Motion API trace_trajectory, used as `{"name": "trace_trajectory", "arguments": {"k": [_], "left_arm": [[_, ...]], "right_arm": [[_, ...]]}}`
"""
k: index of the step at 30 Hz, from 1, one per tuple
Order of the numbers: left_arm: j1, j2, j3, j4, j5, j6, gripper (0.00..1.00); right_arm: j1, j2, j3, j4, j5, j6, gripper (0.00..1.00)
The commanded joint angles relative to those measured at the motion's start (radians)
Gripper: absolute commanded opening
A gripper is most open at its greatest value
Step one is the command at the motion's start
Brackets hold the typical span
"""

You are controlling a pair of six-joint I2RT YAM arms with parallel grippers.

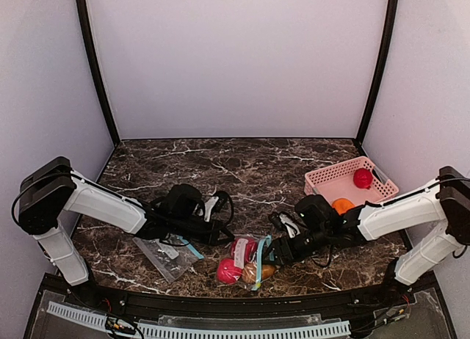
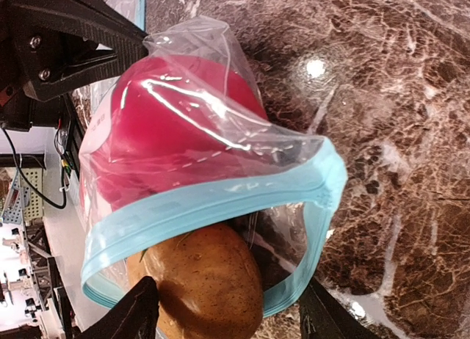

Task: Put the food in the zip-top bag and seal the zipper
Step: Pick up the fake vegetable from the zipper food storage bag.

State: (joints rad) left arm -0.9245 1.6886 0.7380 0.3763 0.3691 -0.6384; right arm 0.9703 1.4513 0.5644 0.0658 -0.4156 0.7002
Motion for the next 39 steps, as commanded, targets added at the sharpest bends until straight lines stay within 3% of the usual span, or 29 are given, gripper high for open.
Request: {"name": "trace_trajectory", "arguments": {"k": [1,13,18,23,30,39], "left_arm": [[0.005,0.001,0.018,-0.052,-0.025,0.014,0.01],[0.004,-0.016,0.011,-0.076,-0.059,0.021,0.01],[0.008,-0.011,0.015,-0.057,-0.025,0.054,0.01],[0.018,0.001,0.032,-0.037,0.079,0.122,0.01],[0.037,0.042,0.092,-0.073,0.178,0.205,0.01],[0.046,0.084,0.152,-0.127,0.209,0.238,0.01]], "right_arm": [[0.029,0.008,-0.007,0.037,-0.02,0.042,0.61],[0.135,-0.064,-0.003,-0.036,0.125,0.09,0.56],[0.195,-0.126,0.013,-0.121,0.258,-0.005,0.55],[0.243,-0.208,-0.017,-0.105,0.349,-0.174,0.66],[0.246,-0.188,-0.01,-0.07,0.347,-0.42,0.64],[0.264,-0.117,-0.011,-0.03,0.278,-0.522,0.66]]}}
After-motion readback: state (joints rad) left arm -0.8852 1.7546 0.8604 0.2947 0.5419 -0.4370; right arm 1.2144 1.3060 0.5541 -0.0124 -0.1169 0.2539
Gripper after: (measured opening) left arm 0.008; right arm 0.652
